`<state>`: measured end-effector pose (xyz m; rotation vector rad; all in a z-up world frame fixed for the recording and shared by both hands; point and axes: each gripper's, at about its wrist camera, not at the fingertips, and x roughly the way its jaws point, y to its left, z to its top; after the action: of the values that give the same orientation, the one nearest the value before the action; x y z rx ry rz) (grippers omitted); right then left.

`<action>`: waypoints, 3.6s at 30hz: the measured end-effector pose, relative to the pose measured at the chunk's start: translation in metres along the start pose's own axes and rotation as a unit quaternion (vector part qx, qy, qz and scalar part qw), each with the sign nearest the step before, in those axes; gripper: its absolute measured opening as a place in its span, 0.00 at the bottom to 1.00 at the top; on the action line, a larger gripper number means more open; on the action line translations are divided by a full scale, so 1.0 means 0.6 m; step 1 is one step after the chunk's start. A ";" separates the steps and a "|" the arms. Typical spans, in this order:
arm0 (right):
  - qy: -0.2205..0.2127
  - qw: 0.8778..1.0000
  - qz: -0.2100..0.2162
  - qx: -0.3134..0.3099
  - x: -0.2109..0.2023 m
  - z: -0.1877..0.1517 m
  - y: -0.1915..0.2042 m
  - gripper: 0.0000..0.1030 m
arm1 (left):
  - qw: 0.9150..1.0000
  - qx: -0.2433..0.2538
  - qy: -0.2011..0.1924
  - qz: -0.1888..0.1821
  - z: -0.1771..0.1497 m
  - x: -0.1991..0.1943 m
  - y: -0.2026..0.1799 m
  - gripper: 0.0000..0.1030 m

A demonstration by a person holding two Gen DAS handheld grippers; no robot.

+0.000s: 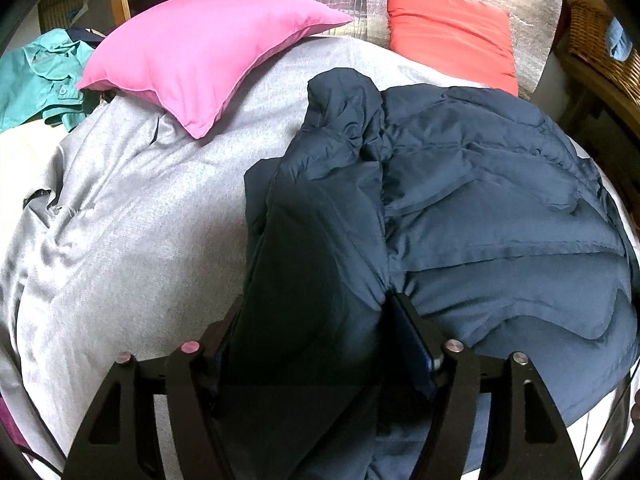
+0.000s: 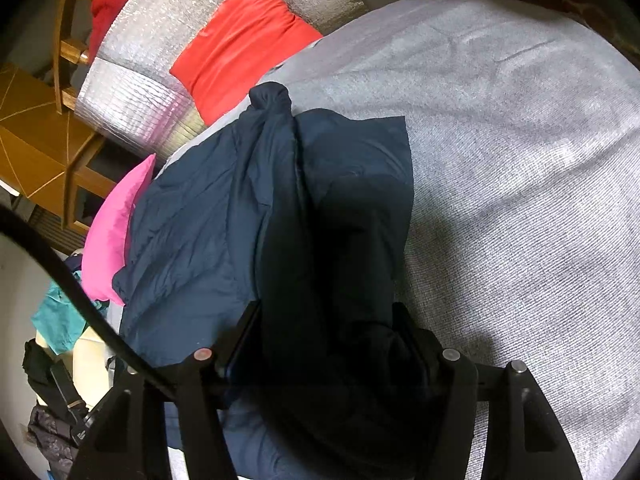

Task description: Fold large clothes

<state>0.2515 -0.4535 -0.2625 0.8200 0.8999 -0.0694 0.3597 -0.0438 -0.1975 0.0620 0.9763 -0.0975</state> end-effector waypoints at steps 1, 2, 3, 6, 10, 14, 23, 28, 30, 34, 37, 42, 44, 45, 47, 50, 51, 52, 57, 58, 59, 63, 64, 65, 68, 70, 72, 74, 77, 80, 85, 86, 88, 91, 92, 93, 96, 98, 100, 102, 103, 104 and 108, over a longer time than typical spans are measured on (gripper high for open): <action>0.000 1.000 0.001 0.001 0.000 0.000 -0.001 0.66 | 1.000 -0.002 0.001 0.001 0.001 0.002 0.002 0.76; 0.000 1.000 0.003 0.002 0.001 -0.001 -0.002 0.66 | 1.000 -0.006 0.004 -0.004 0.003 0.003 0.006 0.77; -0.001 1.000 0.005 0.003 0.000 -0.001 -0.003 0.66 | 1.000 -0.012 0.008 -0.015 0.004 0.005 0.011 0.77; 0.000 1.000 0.012 0.007 -0.002 0.000 -0.005 0.66 | 0.994 -0.059 0.032 -0.083 0.010 0.015 0.040 0.78; 0.001 1.000 0.021 0.008 -0.003 0.000 -0.006 0.63 | 0.988 -0.079 0.032 -0.132 0.010 0.023 0.059 0.78; -0.002 1.000 0.016 -0.006 -0.006 -0.001 0.002 0.55 | 0.986 -0.082 0.033 -0.139 0.010 0.034 0.060 0.70; -0.020 0.999 -0.024 -0.041 -0.020 -0.014 0.039 0.42 | 0.990 -0.073 0.012 -0.116 0.015 0.012 0.054 0.28; -0.016 0.998 -0.027 -0.048 -0.034 -0.024 0.045 0.40 | 0.989 -0.076 0.017 -0.128 0.012 0.005 0.068 0.23; -0.010 0.998 -0.029 -0.049 -0.040 -0.026 0.044 0.40 | 0.988 -0.077 0.021 -0.133 0.010 0.004 0.072 0.22; 0.000 0.998 -0.033 -0.058 -0.053 -0.034 0.052 0.39 | 0.988 -0.070 0.025 -0.133 0.002 -0.004 0.072 0.22; 0.008 0.997 -0.038 -0.065 -0.063 -0.042 0.057 0.39 | 0.989 -0.064 0.026 -0.133 -0.009 -0.013 0.076 0.22; 0.020 0.996 -0.041 -0.074 -0.074 -0.054 0.056 0.39 | 0.990 -0.056 0.027 -0.129 -0.036 -0.033 0.080 0.22; 0.023 0.996 -0.041 -0.076 -0.077 -0.058 0.055 0.39 | 0.990 -0.054 0.027 -0.126 -0.049 -0.043 0.080 0.22; 0.025 0.996 -0.041 -0.077 -0.080 -0.063 0.054 0.39 | 0.990 -0.054 0.026 -0.124 -0.056 -0.048 0.080 0.22; 0.026 0.996 -0.041 -0.076 -0.084 -0.073 0.051 0.39 | 0.991 -0.055 0.025 -0.121 -0.066 -0.056 0.081 0.22; 0.027 0.996 -0.040 -0.074 -0.088 -0.086 0.048 0.39 | 0.991 -0.060 0.022 -0.120 -0.083 -0.068 0.085 0.22; 0.027 0.996 -0.039 -0.072 -0.089 -0.090 0.047 0.39 | 0.991 -0.063 0.022 -0.120 -0.091 -0.072 0.087 0.22; 0.026 0.996 -0.038 -0.070 -0.087 -0.093 0.048 0.39 | 0.990 -0.064 0.021 -0.120 -0.097 -0.075 0.089 0.22; 0.027 0.997 -0.031 -0.062 -0.095 -0.115 0.037 0.39 | 0.990 -0.074 0.020 -0.121 -0.123 -0.086 0.098 0.22; 0.028 0.997 -0.031 -0.064 -0.094 -0.117 0.038 0.39 | 0.989 -0.076 0.022 -0.122 -0.123 -0.083 0.101 0.24; 0.029 0.997 -0.029 -0.065 -0.093 -0.114 0.036 0.40 | 0.989 -0.080 0.024 -0.125 -0.120 -0.076 0.104 0.26; 0.050 0.998 -0.018 -0.033 -0.093 -0.089 0.018 0.55 | 0.979 -0.129 0.044 -0.154 -0.106 -0.045 0.130 0.42; 0.051 0.998 -0.024 -0.028 -0.096 -0.082 0.015 0.57 | 0.973 -0.148 0.048 -0.171 -0.098 -0.037 0.142 0.44; 0.046 0.998 -0.031 -0.028 -0.102 -0.073 0.014 0.58 | 0.971 -0.155 0.048 -0.177 -0.094 -0.033 0.146 0.45; -0.025 0.998 -0.041 -0.033 -0.147 -0.029 0.012 0.72 | 0.965 -0.182 0.035 -0.187 -0.070 -0.022 0.163 0.51; -0.061 0.997 -0.032 -0.028 -0.162 0.000 0.011 0.75 | 0.965 -0.186 0.026 -0.183 -0.049 -0.013 0.160 0.58; -0.071 0.997 -0.008 -0.017 -0.160 0.030 0.010 0.76 | 0.965 -0.189 0.024 -0.180 -0.025 0.001 0.154 0.61; -0.066 0.998 0.002 -0.010 -0.137 0.057 0.013 0.77 | 0.965 -0.190 0.022 -0.182 -0.002 0.012 0.148 0.61; -0.039 0.999 -0.004 -0.027 -0.081 0.083 0.041 0.77 | 0.963 -0.192 0.015 -0.187 0.031 0.029 0.141 0.63; -0.010 0.999 -0.015 -0.029 -0.025 0.104 0.051 0.78 | 0.964 -0.185 0.023 -0.188 0.050 0.045 0.143 0.63; 0.023 0.999 -0.021 -0.007 0.048 0.119 0.030 0.78 | 0.971 -0.166 0.049 -0.166 0.063 0.076 0.127 0.63; 0.028 0.999 -0.026 -0.005 0.059 0.117 0.027 0.78 | 0.973 -0.162 0.056 -0.158 0.063 0.082 0.122 0.63; 0.030 0.999 -0.027 -0.008 0.076 0.112 0.022 0.75 | 0.975 -0.156 0.063 -0.144 0.064 0.090 0.113 0.63; 0.025 0.999 -0.025 -0.021 0.081 0.107 0.028 0.51 | 0.978 -0.154 0.050 -0.135 0.068 0.094 0.104 0.63; 0.020 0.999 -0.022 -0.028 0.072 0.107 0.033 0.43 | 0.978 -0.155 0.042 -0.135 0.070 0.092 0.102 0.62; 0.007 0.999 -0.026 -0.043 0.064 0.105 0.045 0.37 | 0.978 -0.153 0.035 -0.138 0.072 0.091 0.098 0.57; -0.036 0.995 -0.043 -0.080 0.036 0.096 0.079 0.26 | 0.981 -0.144 0.021 -0.132 0.074 0.085 0.088 0.54; -0.053 0.994 -0.050 -0.075 0.023 0.094 0.082 0.26 | 0.984 -0.134 0.020 -0.116 0.073 0.086 0.082 0.54; -0.044 0.996 -0.062 -0.055 0.039 0.093 0.067 0.26 | 0.984 -0.137 0.028 -0.107 0.074 0.095 0.080 0.54; -0.026 0.996 -0.068 -0.052 0.055 0.089 0.058 0.29 | 0.984 -0.138 0.032 -0.107 0.074 0.095 0.081 0.55; -0.029 0.996 -0.072 -0.054 0.055 0.087 0.060 0.30 | 0.984 -0.136 0.034 -0.106 0.075 0.093 0.080 0.56; -0.031 0.995 -0.073 -0.053 0.052 0.086 0.059 0.36 | 0.985 -0.131 0.036 -0.103 0.076 0.090 0.079 0.57; -0.052 0.996 -0.068 -0.037 0.024 0.086 0.069 0.58 | 0.994 -0.090 0.025 -0.057 0.079 0.059 0.063 0.63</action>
<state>0.3108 -0.4543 -0.2298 0.6801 0.8531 -0.1945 0.4226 -0.0129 -0.2001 -0.1587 1.0348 -0.1125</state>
